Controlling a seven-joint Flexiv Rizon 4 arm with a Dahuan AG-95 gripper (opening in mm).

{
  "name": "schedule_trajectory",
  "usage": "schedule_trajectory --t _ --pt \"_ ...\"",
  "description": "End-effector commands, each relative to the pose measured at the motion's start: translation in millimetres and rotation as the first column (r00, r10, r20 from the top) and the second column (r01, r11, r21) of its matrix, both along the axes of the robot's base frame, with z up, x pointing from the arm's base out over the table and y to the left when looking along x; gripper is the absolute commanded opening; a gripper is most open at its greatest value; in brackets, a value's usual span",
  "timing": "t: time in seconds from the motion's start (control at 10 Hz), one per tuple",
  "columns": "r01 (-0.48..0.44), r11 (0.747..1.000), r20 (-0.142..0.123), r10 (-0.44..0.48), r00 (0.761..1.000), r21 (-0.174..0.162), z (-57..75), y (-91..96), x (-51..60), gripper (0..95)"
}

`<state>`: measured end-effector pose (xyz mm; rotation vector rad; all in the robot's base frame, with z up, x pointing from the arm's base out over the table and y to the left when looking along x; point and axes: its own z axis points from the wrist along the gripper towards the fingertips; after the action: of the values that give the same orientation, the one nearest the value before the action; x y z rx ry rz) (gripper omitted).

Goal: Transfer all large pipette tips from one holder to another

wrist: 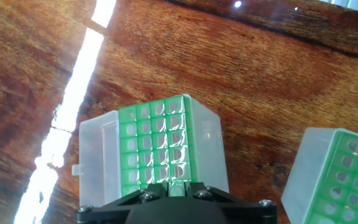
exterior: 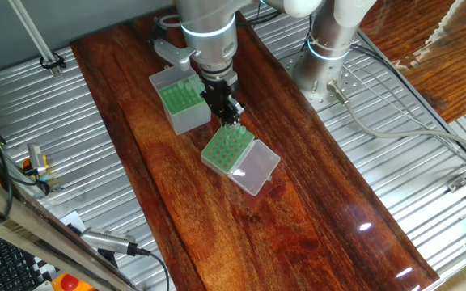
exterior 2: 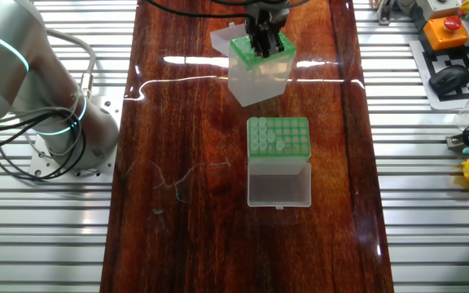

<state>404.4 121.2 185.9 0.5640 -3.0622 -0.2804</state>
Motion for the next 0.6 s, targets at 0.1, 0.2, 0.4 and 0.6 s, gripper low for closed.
schedule_trajectory --t 0.1,0.2,0.4,0.6 --pt "-0.011 1.000 0.002 0.011 1.000 -0.007 0.1 -0.1 0.5 0.0" --pt "-0.015 1.000 0.005 0.015 1.000 -0.011 0.1 -0.1 0.5 0.0" --pt "-0.022 1.000 0.006 0.022 1.000 -0.016 0.1 -0.1 0.5 0.0" --pt "-0.033 0.999 0.012 0.033 0.999 -0.017 0.1 -0.1 0.5 0.0"
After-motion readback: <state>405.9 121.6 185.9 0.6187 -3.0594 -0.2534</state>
